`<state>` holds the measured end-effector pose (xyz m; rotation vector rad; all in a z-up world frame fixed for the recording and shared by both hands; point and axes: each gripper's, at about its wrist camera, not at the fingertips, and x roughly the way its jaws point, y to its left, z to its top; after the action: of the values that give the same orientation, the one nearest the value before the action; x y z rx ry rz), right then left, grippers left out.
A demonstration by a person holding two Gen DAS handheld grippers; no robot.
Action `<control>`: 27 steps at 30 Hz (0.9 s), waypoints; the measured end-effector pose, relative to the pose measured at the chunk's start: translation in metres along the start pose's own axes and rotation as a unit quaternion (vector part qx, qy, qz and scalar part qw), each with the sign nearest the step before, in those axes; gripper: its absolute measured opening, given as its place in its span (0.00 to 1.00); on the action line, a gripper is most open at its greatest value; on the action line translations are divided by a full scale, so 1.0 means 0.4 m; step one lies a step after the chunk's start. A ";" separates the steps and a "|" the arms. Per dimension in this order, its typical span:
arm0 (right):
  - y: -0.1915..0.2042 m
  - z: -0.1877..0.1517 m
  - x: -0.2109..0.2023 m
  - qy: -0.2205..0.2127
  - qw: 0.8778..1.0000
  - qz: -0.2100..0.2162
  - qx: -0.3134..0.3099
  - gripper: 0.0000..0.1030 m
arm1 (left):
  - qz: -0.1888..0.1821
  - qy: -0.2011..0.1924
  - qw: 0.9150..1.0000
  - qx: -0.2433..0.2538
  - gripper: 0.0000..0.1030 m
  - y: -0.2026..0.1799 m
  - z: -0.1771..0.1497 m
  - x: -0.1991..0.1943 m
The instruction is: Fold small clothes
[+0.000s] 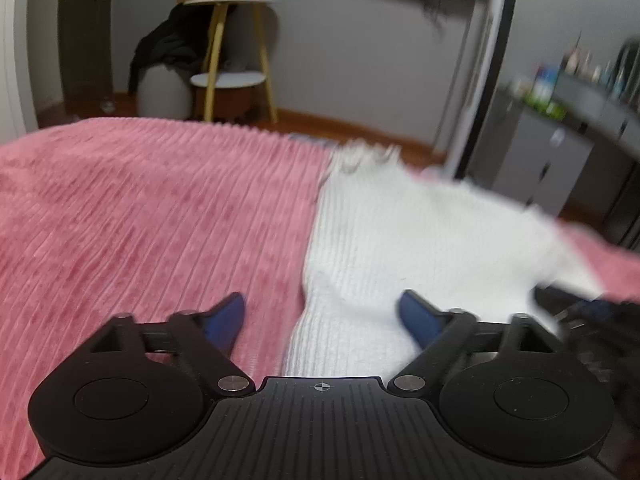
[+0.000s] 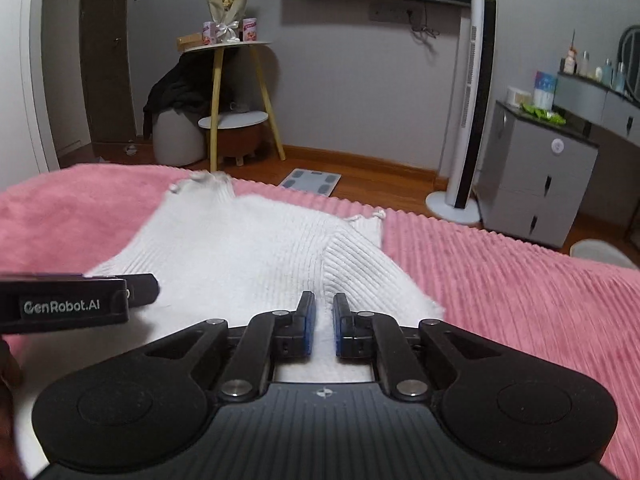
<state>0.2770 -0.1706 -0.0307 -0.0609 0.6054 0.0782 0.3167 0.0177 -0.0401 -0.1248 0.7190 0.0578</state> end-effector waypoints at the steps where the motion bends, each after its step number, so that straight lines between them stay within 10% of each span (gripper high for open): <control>1: -0.003 -0.012 0.004 -0.013 1.000 0.002 -0.013 0.07 | 0.003 -0.006 1.000 0.009 0.92 -0.004 -0.006 0.008; 16: -0.015 -0.040 -0.018 -0.056 0.998 0.010 -0.029 0.08 | 0.021 -0.010 1.000 0.019 0.98 -0.006 -0.009 0.000; 21: 0.006 -0.030 -0.153 -0.035 0.997 -0.065 -0.021 0.70 | 0.006 0.021 0.999 -0.030 0.98 0.040 -0.009 -0.130; 27: 0.002 -0.109 -0.312 0.005 1.000 0.005 0.018 0.70 | 0.033 0.016 0.998 -0.043 0.98 0.095 -0.132 -0.283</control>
<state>0.1499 -0.1803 0.0046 -0.0240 0.6174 0.0775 0.1934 0.0473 -0.0084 -0.1838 0.7523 0.1504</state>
